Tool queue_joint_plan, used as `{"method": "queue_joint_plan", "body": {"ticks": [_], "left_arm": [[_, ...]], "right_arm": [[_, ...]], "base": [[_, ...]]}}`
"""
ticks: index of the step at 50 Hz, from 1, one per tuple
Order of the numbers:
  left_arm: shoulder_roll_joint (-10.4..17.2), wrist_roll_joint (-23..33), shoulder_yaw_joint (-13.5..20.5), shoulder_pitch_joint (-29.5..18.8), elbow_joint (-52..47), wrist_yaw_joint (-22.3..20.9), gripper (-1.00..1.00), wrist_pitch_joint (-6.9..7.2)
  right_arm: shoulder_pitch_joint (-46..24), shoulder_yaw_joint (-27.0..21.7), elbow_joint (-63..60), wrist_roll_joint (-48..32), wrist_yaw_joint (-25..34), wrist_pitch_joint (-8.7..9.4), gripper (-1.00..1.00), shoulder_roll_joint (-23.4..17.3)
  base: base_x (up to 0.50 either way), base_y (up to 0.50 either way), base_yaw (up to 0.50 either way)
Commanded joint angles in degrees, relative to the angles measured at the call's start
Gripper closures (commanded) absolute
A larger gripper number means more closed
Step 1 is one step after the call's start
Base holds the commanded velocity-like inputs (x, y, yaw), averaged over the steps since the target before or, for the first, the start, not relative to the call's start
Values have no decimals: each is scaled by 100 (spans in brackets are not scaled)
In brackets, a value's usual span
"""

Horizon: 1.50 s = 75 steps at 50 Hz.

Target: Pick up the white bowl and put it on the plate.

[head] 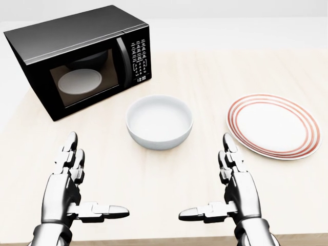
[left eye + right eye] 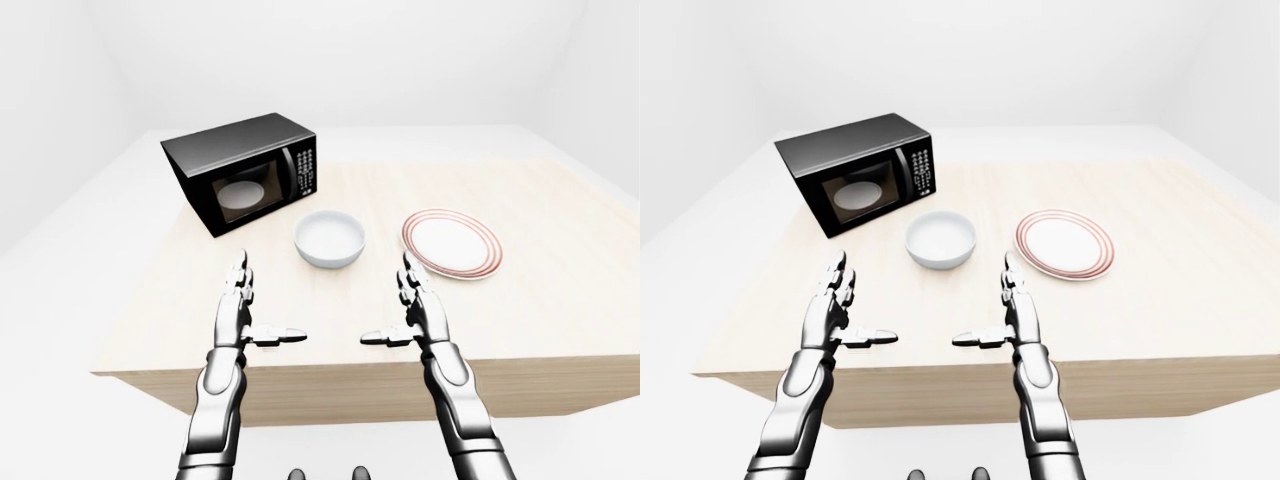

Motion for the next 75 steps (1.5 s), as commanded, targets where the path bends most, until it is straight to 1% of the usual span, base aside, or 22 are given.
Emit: {"method": "queue_joint_plan", "body": {"ticks": [1,11,12,14,39,41,43,46,49,52,55,57,58,59,60,61,62,63,64,65,73,75], "left_arm": [[-2,6,-6,4,-7,-5,-100,1],[-2,10,-8,-2,20,-7,-100,-15],[0,20,-17,-10,73,-21,-100,-50],[-1,22,-18,-8,64,-20,-100,-43],[0,29,-18,-9,79,-30,-100,-56],[-1,31,-20,-8,77,-32,-100,-55],[-2,37,-24,-1,66,-32,-100,-54],[-1,42,-24,1,79,-33,-100,-69],[-3,44,-25,5,65,-33,-100,-59],[-3,45,-21,4,58,-26,-100,-53],[-6,57,-28,8,46,-16,-100,-44],[-6,66,-28,-7,90,-7,-100,-68],[-7,71,-30,-14,101,-1,-100,-65],[-7,73,-31,-17,99,2,-100,-58],[-7,73,-32,-18,104,3,-100,-59],[-8,70,-33,-6,69,4,-100,-32],[-7,67,-31,-2,58,2,-100,-26],[-5,71,-27,-4,75,6,-100,-44],[-3,68,-21,-19,114,7,-100,-66],[-7,83,-32,-4,68,20,-100,-32],[-5,99,-34,-34,136,26,-100,-58],[-7,94,-35,-15,95,24,-100,-37]], "right_arm": [[-9,13,42,-16,5,-38,-100,5],[-18,18,101,-22,20,-81,-100,5],[-39,33,193,-62,27,-156,-100,0],[-36,36,200,-68,29,-169,-100,2],[-66,38,284,-99,23,-225,-100,9],[-68,42,269,-137,-27,-193,-100,13],[-39,71,278,-141,10,-241,-100,19],[-21,93,185,-180,-1,-177,-100,20],[-39,77,251,-226,-34,-213,-100,10],[-17,56,90,-411,-183,-125,-100,-30],[21,18,-267,-747,-351,120,-100,-107],[36,37,-559,-1162,-477,331,-100,-159],[82,51,-1007,-1267,-431,694,-100,-144],[114,77,-1193,-1380,-417,759,-100,-134],[125,127,-1320,-1632,-452,759,-100,-163],[84,247,-1352,-2406,-620,759,-100,-339],[46,190,-1400,-2567,-619,759,-100,-325],[36,133,-1535,-2416,-341,759,-100,-268],[31,126,-1582,-2483,-249,759,-100,-266],[-25,140,-1481,-2842,-365,759,-100,-348],[-245,212,-1251,-3754,-35,759,-100,-374],[-344,250,-1134,-4056,59,759,-100,-422]], "base": [[24,9,0],[27,8,0],[35,9,0],[35,8,0],[35,8,0],[7,3,0],[0,0,0],[0,0,0],[0,0,0],[0,0,0],[0,0,0],[0,0,0],[0,0,0],[0,0,0],[0,0,0],[0,0,0],[0,0,0],[0,0,0],[0,0,0],[0,0,0],[0,0,0],[0,0,0]]}}
